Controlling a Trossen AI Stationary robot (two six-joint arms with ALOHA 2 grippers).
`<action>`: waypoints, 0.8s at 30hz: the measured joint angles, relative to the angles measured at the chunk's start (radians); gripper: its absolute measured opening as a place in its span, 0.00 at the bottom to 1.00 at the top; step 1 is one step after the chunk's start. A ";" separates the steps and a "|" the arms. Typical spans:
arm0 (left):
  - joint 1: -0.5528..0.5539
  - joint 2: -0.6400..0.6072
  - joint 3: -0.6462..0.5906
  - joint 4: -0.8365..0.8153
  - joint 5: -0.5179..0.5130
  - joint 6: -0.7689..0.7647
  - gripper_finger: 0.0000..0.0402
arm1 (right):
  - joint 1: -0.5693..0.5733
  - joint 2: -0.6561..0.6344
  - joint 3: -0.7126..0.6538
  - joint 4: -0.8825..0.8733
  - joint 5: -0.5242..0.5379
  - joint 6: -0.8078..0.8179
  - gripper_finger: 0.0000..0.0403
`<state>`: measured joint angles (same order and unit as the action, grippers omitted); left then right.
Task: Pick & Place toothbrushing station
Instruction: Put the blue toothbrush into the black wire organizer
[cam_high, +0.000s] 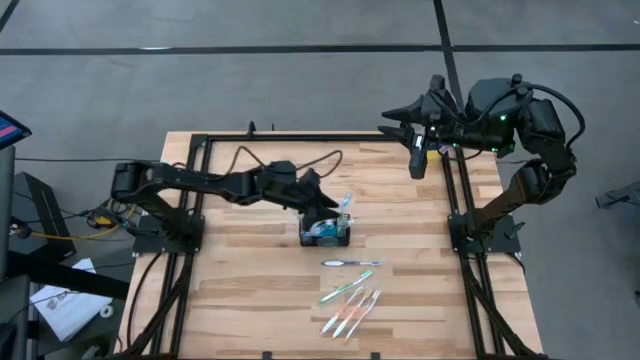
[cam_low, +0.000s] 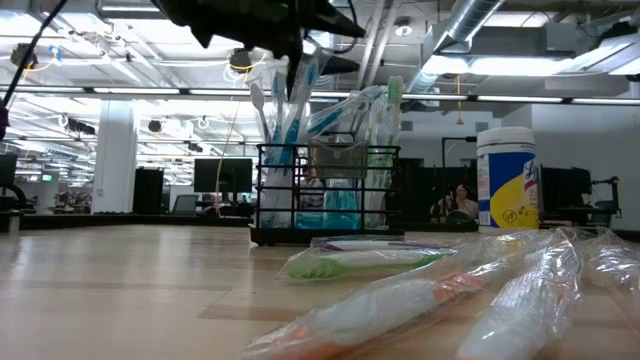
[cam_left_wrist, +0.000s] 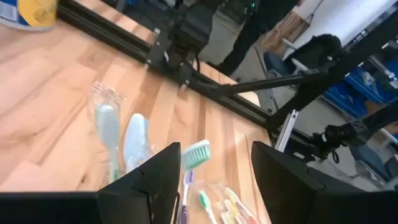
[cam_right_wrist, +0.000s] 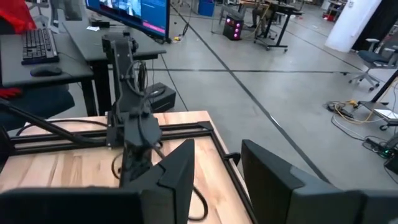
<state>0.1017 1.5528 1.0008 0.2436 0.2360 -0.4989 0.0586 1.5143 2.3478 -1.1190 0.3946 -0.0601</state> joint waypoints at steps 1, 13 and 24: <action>0.000 0.014 0.008 0.001 0.001 0.001 0.48 | 0.000 -0.002 0.000 -0.002 0.000 0.000 0.30; 0.048 0.029 0.016 -0.052 0.021 0.033 0.48 | 0.006 -0.030 0.000 -0.026 -0.001 -0.002 0.30; 0.091 0.029 0.016 -0.093 0.052 0.064 0.48 | 0.007 -0.030 0.000 -0.030 -0.004 -0.029 0.30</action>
<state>0.1925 1.5818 1.0168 0.1502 0.2882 -0.4349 0.0651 1.4841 2.3478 -1.1492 0.3904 -0.0895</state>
